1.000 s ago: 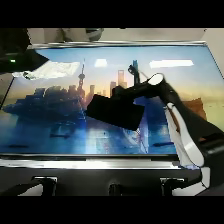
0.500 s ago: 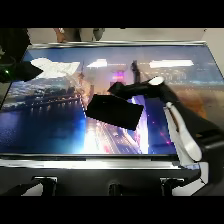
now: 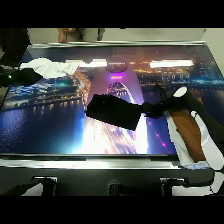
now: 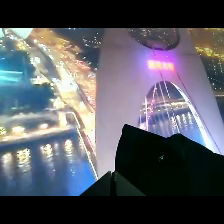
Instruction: Fold the shirts.
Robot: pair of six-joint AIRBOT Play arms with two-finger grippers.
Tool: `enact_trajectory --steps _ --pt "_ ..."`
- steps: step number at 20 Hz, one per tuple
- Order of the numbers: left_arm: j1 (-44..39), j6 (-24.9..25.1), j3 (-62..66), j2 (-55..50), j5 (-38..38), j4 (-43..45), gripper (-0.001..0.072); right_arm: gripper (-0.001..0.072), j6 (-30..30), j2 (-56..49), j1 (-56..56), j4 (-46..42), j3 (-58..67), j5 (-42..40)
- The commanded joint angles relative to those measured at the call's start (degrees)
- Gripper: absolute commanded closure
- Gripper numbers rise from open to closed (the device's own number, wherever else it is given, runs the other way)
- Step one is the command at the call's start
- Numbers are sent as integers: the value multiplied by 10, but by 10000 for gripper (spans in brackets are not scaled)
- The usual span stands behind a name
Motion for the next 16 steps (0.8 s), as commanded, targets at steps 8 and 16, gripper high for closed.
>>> enact_trajectory --steps 8,16 --pt "0 0 -1 0 1 -1 680 666 -95 -21 39 127 -27 -89" --pt "0 12 -1 0 39 -1 680 666 11 84 -178 2 256 154"
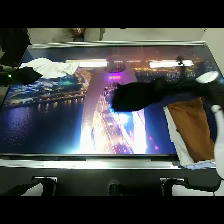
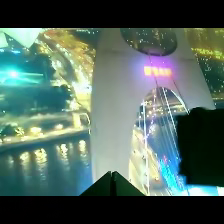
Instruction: Fold the shirts.
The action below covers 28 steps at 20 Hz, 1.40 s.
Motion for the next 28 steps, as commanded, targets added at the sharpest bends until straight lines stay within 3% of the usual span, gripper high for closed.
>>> enact_trajectory --steps 1,9,13,16,19,23,28 --pt "0 3 0 0 19 0 679 666 54 20 -108 -56 122 152" --pt "0 20 0 0 19 0 679 664 125 24 -292 -74 261 287" --pt "1 35 0 1 20 0 679 664 149 50 -353 -155 261 371" --pt "1 35 0 1 25 0 679 663 150 61 -351 -207 250 372" --pt "1 35 0 1 25 0 679 663 140 97 -351 -259 154 373" --pt "1 35 0 1 29 0 679 664 129 177 -351 -412 -41 372" --pt "1 34 0 1 29 -1 679 664 87 203 -351 -438 -222 328"
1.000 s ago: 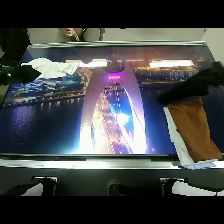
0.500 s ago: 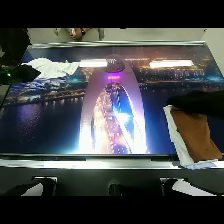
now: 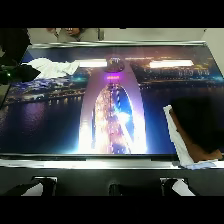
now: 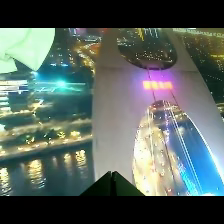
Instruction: Fold the shirts.
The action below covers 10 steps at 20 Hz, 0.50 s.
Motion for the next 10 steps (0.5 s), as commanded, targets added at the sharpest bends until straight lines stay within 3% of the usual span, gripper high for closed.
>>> enact_trajectory --steps 1,2,3,4,6,8,10 --pt "0 0 0 1 0 0 679 664 -19 18 0 -60 -108 -26" --pt "0 0 0 2 -1 0 679 634 -19 18 -1 -75 -112 -37" --pt "0 0 1 3 -4 0 679 377 -20 18 0 -89 -109 -48" --pt "0 0 1 5 -7 0 679 22 -43 18 0 -98 -99 -56" --pt "0 0 26 12 -26 2 679 16 -80 18 0 -123 -42 -72" --pt "0 -4 100 14 -15 30 681 49 -94 20 8 -123 63 -143" --pt "-8 -76 174 4 28 126 682 51 -94 20 64 -112 192 -285"
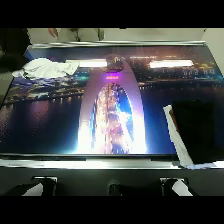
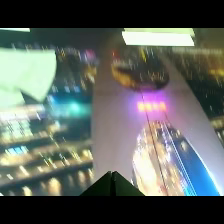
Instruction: Fold the shirts.
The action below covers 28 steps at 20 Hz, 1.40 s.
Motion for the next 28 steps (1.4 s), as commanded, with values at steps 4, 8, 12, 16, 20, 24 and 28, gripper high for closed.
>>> enact_trajectory --steps 4,8,12,16,20,24,28 --pt "-70 -186 152 -83 -31 368 681 52 5 -11 293 20 220 -403" --pt "-93 -187 132 -196 -318 329 9 49 37 -131 470 33 219 -191" --pt "-112 -234 -90 -110 -205 276 110 48 66 -259 489 196 219 -5" --pt "-122 -256 -191 -47 -84 276 109 48 58 -271 499 149 219 -20" --pt "-122 -256 -191 -47 -83 276 110 48 56 -271 499 133 219 -12" --pt "-122 -256 -191 -47 -83 276 110 48 56 -271 499 133 219 -11" --pt "-122 -256 -191 -47 -83 276 110 48 56 -271 499 133 219 -11"
